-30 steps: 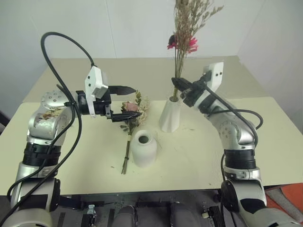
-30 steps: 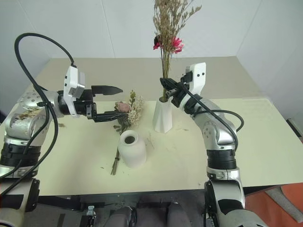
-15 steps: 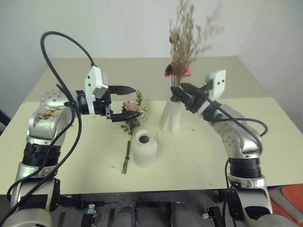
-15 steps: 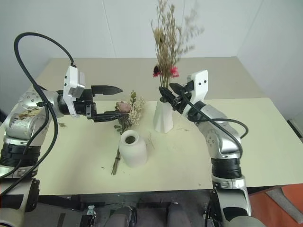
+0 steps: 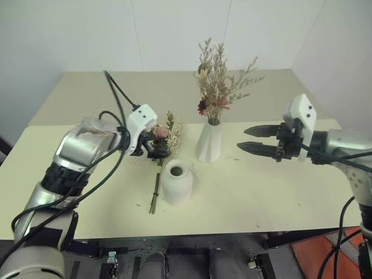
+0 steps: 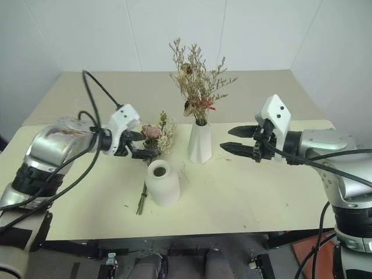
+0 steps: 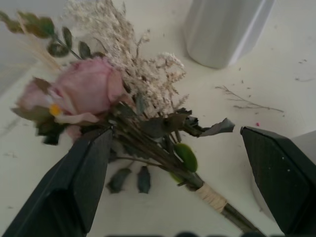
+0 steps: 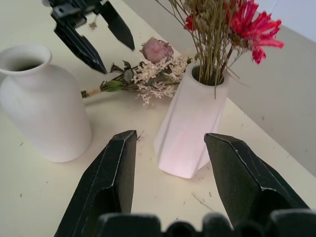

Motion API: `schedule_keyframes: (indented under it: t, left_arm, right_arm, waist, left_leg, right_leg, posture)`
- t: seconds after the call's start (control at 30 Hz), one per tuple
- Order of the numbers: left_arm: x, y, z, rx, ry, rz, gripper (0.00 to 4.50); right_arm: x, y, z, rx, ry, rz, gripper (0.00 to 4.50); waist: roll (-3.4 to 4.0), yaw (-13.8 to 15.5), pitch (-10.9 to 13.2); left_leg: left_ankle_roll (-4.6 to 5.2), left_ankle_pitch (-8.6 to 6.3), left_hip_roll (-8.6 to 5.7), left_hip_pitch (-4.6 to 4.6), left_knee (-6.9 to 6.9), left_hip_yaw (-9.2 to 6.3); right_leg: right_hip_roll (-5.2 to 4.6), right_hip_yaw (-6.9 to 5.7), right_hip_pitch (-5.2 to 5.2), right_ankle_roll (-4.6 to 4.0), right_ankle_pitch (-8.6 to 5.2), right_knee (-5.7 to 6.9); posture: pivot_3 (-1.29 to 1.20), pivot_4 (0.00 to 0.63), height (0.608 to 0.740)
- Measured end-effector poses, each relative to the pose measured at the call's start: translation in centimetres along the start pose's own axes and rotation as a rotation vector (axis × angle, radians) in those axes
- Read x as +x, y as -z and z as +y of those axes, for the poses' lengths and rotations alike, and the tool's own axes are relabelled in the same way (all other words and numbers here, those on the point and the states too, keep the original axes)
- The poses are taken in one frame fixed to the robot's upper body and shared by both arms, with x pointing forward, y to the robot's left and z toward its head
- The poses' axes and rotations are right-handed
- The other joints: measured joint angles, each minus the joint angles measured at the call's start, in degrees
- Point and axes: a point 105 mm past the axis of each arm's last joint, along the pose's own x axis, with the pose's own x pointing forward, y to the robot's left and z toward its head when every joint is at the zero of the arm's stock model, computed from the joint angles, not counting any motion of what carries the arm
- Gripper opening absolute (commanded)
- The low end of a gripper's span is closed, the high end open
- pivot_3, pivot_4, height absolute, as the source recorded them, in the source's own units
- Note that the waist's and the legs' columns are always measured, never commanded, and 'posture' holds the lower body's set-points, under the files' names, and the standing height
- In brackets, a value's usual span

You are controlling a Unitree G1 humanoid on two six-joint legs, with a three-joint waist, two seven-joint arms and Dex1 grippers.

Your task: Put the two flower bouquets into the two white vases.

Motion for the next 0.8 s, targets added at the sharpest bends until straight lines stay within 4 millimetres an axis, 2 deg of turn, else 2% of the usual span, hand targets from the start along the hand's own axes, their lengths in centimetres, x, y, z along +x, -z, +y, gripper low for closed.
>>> schedule_keyframes:
  t: [0.13, 0.37, 0.5, 0.63, 0.8]
  left_arm:
    - [1.8, 1.5, -1.0, -0.028, -0.052, 0.206, 4.50]
    - [2.7, 4.0, -1.4, -0.051, -0.102, 0.369, 4.50]
    - [3.5, 4.2, -1.1, -0.055, -0.146, 0.379, 3.64]
    - [3.8, 3.8, -0.4, -0.061, -0.193, 0.345, 2.36]
    - [3.4, 3.5, 1.4, -0.100, -0.286, 0.305, 0.78]
  right_arm:
    - [-0.2, -2.0, -0.6, -0.057, -0.032, -0.049, 2.73]
    - [0.0, -3.7, -0.4, -0.116, -0.119, -0.099, 2.73]
    - [0.3, -3.4, -0.3, -0.109, -0.138, -0.098, 2.78]
    - [0.4, -3.4, -0.1, -0.116, -0.146, -0.100, 2.78]
    - [0.1, -2.5, 0.4, -0.095, -0.192, -0.079, 2.78]
  waist:
    - [-0.01, 0.06, 0.00]
    - [-0.01, 0.31, 0.01]
    - [-0.01, 0.76, 0.01]
    - [-0.01, 1.09, 0.01]
    - [-0.01, 1.39, 0.01]
  left_leg:
    - [0.00, 0.00, -0.01, 0.01, 0.00, 0.00]
    - [0.00, 0.00, -0.04, -0.04, 0.00, -0.02]
    - [0.00, 0.00, -0.04, -0.05, 0.00, -0.03]
    - [0.00, 0.00, -0.04, -0.03, 0.00, -0.03]
    - [0.00, 0.00, -0.05, -0.04, 0.00, -0.03]
  right_leg:
    - [0.00, 0.01, -0.01, -0.19, 0.11, 0.05]
    - [-0.06, 0.01, -0.04, -0.24, 0.14, 0.04]
    - [-0.06, 0.01, -0.05, -0.25, 0.15, 0.04]
    - [-0.06, 0.01, -0.06, -0.26, 0.16, 0.04]
    - [-0.07, 0.01, -0.06, -0.26, 0.16, 0.03]
  posture:
    - [0.00, 0.150, 0.740]
    - [0.00, 0.150, 0.740]
    - [0.00, 0.150, 0.740]
    - [0.00, 0.150, 0.740]
    - [0.00, 0.150, 0.740]
